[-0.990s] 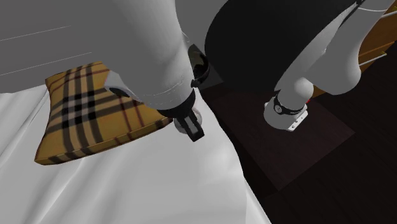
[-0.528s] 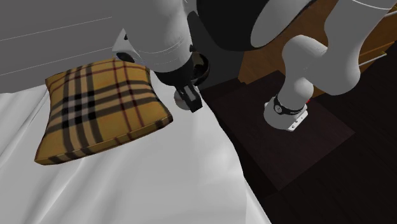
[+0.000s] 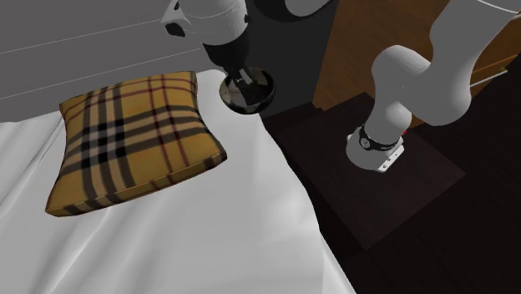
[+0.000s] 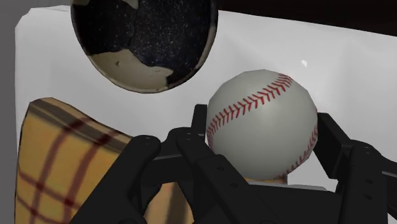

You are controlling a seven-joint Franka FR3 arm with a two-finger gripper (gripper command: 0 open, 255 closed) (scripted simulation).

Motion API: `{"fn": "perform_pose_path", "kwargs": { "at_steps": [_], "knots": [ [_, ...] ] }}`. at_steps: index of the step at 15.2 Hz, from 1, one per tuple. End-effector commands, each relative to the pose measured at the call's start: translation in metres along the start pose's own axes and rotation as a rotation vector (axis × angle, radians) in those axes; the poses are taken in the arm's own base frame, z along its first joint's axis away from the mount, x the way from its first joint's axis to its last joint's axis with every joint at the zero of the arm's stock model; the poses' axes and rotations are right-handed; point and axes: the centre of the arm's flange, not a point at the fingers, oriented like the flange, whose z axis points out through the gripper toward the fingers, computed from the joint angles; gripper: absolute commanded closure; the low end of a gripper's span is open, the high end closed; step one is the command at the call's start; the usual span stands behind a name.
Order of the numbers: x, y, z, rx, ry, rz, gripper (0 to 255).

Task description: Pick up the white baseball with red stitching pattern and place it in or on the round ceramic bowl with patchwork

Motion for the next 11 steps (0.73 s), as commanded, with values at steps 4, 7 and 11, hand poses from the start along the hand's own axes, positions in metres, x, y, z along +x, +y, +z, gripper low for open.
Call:
{"fn": "perform_pose_path", "kwargs": {
  "at_steps": [4, 7, 11],
  "knots": [
    [-0.032, 0.058, 0.013, 0.000, 0.000, -0.002, 255],
    [-0.049, 0.093, 0.021, 0.000, 0.000, -0.002, 255],
    [-0.067, 0.131, 0.034, 0.000, 0.000, -0.002, 255]
  ]
}}
